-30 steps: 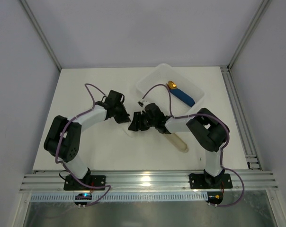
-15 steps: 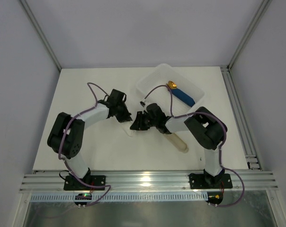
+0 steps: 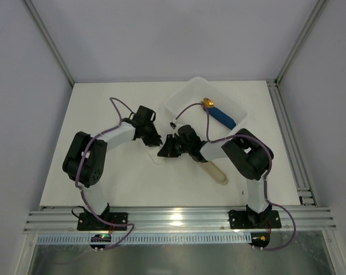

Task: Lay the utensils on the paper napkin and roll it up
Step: Pick up the utensils from the center of the board.

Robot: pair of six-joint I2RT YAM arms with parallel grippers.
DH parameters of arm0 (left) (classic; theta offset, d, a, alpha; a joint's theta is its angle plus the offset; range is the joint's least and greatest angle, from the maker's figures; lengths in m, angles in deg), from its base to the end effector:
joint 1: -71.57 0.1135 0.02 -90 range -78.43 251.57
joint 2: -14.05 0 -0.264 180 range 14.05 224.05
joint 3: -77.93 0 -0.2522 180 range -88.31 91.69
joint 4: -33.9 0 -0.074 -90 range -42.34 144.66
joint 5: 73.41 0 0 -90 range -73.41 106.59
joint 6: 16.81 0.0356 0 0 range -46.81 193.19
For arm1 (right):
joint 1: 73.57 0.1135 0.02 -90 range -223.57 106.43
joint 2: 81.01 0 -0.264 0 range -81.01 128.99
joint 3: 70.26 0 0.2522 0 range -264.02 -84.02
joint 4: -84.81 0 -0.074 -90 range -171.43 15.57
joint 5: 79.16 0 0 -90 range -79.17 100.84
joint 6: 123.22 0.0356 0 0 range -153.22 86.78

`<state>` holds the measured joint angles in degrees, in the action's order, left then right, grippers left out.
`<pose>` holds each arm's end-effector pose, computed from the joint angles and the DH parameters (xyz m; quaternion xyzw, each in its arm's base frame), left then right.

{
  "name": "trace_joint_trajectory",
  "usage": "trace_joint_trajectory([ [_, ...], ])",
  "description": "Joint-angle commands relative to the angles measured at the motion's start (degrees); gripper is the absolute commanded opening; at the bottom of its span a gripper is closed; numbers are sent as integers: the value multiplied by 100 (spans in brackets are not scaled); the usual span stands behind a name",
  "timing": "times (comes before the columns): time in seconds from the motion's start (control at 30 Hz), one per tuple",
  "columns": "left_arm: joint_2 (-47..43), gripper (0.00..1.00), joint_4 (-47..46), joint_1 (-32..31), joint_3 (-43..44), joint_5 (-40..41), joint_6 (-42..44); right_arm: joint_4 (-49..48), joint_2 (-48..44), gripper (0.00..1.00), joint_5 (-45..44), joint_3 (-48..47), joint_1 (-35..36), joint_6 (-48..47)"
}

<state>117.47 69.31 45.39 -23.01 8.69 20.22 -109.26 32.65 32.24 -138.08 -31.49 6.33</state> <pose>0.3263 -0.1659 0.1719 -0.2056 0.9411 -0.2170 0.1581 0.2828 0.2728 0.1180 -0.1093 0.8563 0.4353 0.2558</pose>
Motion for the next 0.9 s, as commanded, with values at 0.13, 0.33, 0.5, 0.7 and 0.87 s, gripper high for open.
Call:
trace_joint_trajectory([
  [0.13, -155, 35, 76, -19, 554, 254, 375, -301, 85, 4, 21, 203, 36, -53],
  [0.33, -365, 43, 375, -28, 774, 552, 542, -451, 121, 4, 83, 300, 28, 70],
  [0.5, -1059, 58, 647, -28, 686, 1263, 761, -495, 147, 4, 127, 361, 36, 175],
  [0.7, -2333, 97, 1104, -28, 160, 1862, 718, -574, 112, 4, 302, 370, 37, 378],
  [0.87, -3326, 99, 948, -2, -1217, 1548, 490, -460, -116, 4, 364, 361, 89, 553],
])
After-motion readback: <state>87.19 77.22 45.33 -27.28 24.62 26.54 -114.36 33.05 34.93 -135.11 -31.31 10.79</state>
